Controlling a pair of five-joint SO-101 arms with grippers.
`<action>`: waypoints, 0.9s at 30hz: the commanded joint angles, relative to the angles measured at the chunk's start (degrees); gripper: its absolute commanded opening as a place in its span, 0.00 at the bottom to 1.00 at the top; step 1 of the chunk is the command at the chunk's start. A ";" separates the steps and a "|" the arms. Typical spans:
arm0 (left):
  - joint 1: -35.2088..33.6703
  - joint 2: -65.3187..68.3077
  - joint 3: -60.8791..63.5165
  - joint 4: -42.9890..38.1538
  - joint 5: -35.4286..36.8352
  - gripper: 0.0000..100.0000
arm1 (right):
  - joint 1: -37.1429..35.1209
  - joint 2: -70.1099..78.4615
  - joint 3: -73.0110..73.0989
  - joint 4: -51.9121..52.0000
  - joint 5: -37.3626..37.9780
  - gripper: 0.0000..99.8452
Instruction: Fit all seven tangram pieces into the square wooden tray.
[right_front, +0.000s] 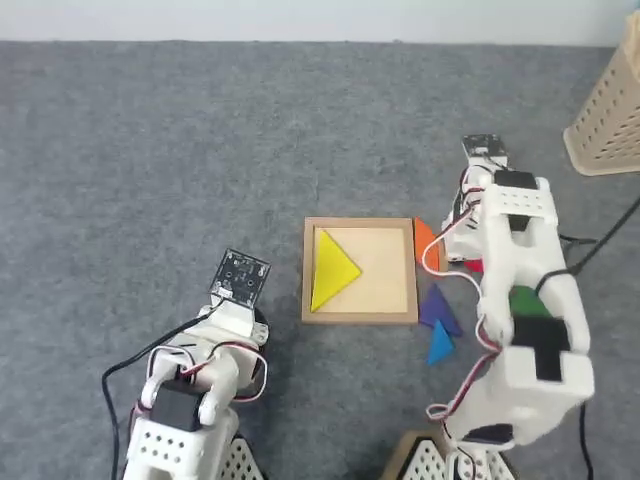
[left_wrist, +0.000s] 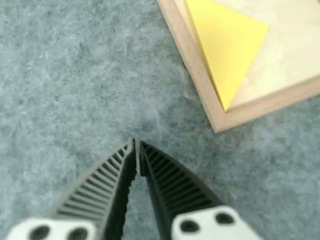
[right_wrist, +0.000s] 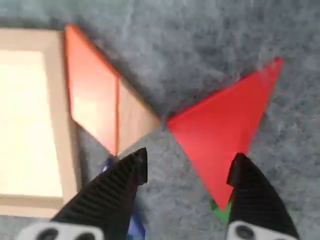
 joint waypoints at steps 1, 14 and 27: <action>0.18 -1.14 -1.10 0.35 0.35 0.01 | 0.66 2.51 -5.10 -0.40 1.23 0.27; 0.18 -1.14 -1.10 0.35 0.35 0.01 | 3.30 9.54 -9.67 -0.84 4.04 0.27; 0.18 -1.14 -1.10 0.35 0.35 0.01 | 3.65 11.12 -9.67 -1.80 3.52 0.06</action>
